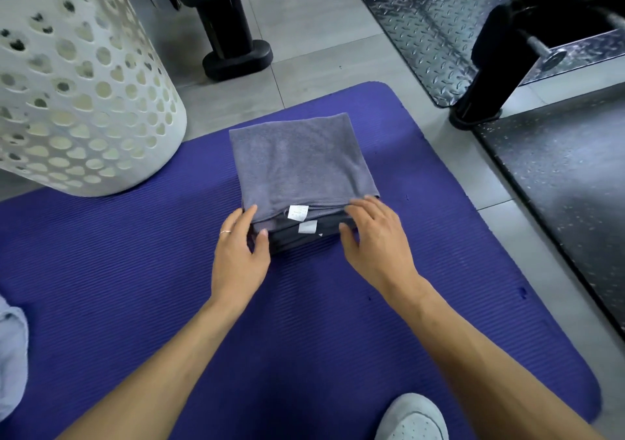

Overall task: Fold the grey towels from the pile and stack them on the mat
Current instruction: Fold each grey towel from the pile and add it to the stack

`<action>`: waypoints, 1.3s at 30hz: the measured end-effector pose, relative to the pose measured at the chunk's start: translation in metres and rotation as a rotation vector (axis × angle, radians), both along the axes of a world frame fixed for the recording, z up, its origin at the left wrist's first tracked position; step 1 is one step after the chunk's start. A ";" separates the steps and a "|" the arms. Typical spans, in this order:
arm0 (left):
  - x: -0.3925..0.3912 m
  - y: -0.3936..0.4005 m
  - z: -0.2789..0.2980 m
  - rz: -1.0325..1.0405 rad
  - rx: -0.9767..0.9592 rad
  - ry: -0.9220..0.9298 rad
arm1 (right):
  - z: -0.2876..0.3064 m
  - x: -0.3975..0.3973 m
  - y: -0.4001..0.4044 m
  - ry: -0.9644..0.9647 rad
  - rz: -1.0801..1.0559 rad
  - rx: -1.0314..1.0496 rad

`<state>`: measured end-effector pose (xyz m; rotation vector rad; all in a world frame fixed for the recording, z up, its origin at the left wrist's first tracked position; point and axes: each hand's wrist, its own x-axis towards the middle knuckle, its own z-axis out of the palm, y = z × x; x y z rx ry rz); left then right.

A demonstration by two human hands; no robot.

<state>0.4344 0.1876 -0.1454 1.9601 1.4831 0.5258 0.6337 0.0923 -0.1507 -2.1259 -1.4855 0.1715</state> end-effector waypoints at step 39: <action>-0.617 -0.096 0.104 0.173 -0.178 0.575 | 0.159 -0.538 0.008 0.424 0.747 -0.492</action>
